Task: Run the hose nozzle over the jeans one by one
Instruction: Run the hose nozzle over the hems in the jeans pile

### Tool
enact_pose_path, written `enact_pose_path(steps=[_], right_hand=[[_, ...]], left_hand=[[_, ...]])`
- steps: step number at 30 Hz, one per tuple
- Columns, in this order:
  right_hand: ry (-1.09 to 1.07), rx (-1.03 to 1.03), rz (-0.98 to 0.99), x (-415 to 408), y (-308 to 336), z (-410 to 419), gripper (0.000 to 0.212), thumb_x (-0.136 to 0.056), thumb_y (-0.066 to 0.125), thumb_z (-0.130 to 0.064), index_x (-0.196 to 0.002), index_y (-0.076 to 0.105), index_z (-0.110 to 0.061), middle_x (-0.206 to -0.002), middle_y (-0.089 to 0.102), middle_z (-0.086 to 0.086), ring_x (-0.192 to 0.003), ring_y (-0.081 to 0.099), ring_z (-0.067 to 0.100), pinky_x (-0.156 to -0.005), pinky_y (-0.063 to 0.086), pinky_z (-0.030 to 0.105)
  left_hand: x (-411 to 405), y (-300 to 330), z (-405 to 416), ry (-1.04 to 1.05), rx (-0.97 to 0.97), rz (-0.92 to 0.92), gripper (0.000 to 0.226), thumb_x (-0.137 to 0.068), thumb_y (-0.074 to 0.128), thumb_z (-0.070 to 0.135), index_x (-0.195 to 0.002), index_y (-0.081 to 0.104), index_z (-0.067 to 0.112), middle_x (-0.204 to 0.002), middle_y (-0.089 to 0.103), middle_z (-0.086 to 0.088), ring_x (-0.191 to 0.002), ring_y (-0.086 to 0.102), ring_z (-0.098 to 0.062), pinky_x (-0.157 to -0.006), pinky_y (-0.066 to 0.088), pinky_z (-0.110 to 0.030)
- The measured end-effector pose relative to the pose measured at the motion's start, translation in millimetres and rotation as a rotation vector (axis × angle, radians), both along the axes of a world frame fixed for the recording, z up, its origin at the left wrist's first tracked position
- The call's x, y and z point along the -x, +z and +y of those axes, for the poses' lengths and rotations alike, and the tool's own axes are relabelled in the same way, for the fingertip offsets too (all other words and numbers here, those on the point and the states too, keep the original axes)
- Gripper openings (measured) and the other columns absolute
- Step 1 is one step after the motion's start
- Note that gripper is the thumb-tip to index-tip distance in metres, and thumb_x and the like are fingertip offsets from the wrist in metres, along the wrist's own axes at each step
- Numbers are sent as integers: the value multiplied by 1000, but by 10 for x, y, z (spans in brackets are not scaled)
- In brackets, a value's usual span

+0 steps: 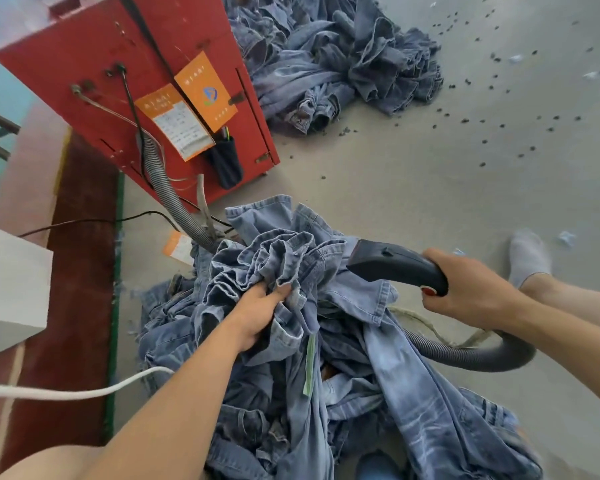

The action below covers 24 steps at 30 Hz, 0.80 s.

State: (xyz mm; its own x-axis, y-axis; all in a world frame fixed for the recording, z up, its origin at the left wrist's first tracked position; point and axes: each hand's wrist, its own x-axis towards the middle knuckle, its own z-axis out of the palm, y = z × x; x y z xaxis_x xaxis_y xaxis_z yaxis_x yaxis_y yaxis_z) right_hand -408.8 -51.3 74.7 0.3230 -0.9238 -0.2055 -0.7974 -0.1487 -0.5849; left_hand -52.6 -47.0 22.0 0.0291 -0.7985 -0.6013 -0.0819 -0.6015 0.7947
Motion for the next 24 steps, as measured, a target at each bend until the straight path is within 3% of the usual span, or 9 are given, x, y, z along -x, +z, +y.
enact_pose_path(steps=[2,8,11,16,19,24], right_hand=[[4,-5,-6,-40,-8,-17,35,-83,77,-19,-99,52,-39,-71,62,-11,-60,60,5,-54,41,18],[8,23,-41,-153,33,-55,28,-83,76,-25,-99,55,-36,-66,62,-12,-67,62,-2,-50,42,17],[-12,21,-47,-164,48,-65,28,-83,75,-21,-97,55,-34,-68,64,-9,-66,62,3,-50,44,19],[-65,14,-30,-148,56,-83,29,-85,76,-15,-102,58,-30,-70,65,-6,-58,62,9,-51,43,19],[-13,-2,-30,-161,117,-90,32,-82,77,-15,-94,56,-36,-64,64,-7,-59,62,7,-48,45,21],[189,-48,31,-417,215,-88,38,-77,75,-20,-93,52,-45,-74,65,-21,-66,62,3,-53,44,19]], left_hand=[[3,-4,6,76,-27,96,34,-106,56,27,-136,61,12,-128,72,-5,-123,65,-23,-111,47,-43],[-4,49,36,140,-132,374,36,-107,52,29,-132,66,7,-126,72,-16,-119,68,-33,-106,50,-47],[-8,-2,79,51,-46,232,40,-96,70,21,-134,63,10,-125,74,-9,-117,69,-28,-108,50,-48],[8,-84,161,-39,30,68,48,-79,88,21,-121,66,21,-120,76,0,-114,71,-21,-108,51,-46],[7,-72,159,-44,45,40,56,-73,88,29,-123,66,18,-119,76,1,-112,72,-19,-108,52,-43],[113,-77,202,-101,141,25,40,-85,83,10,-121,68,17,-117,77,2,-112,71,-16,-101,54,-33]])
